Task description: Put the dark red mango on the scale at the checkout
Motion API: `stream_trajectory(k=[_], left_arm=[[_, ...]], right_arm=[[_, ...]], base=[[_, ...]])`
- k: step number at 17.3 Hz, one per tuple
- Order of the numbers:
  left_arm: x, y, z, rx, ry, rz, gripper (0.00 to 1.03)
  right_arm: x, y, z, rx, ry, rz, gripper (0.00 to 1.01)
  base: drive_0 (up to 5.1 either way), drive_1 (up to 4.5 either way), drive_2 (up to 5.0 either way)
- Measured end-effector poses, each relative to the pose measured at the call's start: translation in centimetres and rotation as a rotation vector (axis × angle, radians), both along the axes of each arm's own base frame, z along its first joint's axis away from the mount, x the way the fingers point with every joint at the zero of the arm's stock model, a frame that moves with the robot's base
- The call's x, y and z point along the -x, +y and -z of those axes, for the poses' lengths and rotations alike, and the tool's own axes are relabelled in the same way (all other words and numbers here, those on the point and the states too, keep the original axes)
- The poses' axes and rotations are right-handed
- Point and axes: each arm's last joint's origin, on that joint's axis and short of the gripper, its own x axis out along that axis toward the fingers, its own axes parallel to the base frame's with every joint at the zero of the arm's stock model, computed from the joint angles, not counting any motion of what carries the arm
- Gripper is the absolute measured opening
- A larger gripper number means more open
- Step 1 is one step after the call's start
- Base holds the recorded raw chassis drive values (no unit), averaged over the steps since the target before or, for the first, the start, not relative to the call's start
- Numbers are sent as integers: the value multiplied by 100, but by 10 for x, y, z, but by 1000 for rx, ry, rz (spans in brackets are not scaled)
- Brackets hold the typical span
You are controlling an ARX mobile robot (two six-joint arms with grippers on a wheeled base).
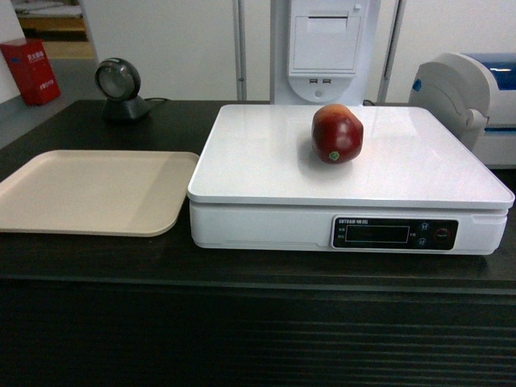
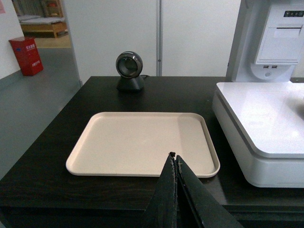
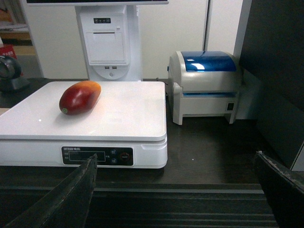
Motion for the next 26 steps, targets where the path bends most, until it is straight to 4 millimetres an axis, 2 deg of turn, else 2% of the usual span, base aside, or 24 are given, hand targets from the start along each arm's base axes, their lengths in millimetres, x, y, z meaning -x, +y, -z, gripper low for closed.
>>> stream_trajectory(k=[4,6,15,26], left_arm=[[13,0,8,0,-27,0,2],[18,0,15,0,21,0,2],[36,0,7,0,-26,0,2],[51,0,9,0,-6,0,2]], right_arm=[[0,0,0,0,0,0,98],[0,0,0,0,0,0,98],[0,0,0,0,0,0,98],[0,0,0,0,0,0,98]], base=[[0,0,0],[0,0,0],[0,0,0],[0,0,0]])
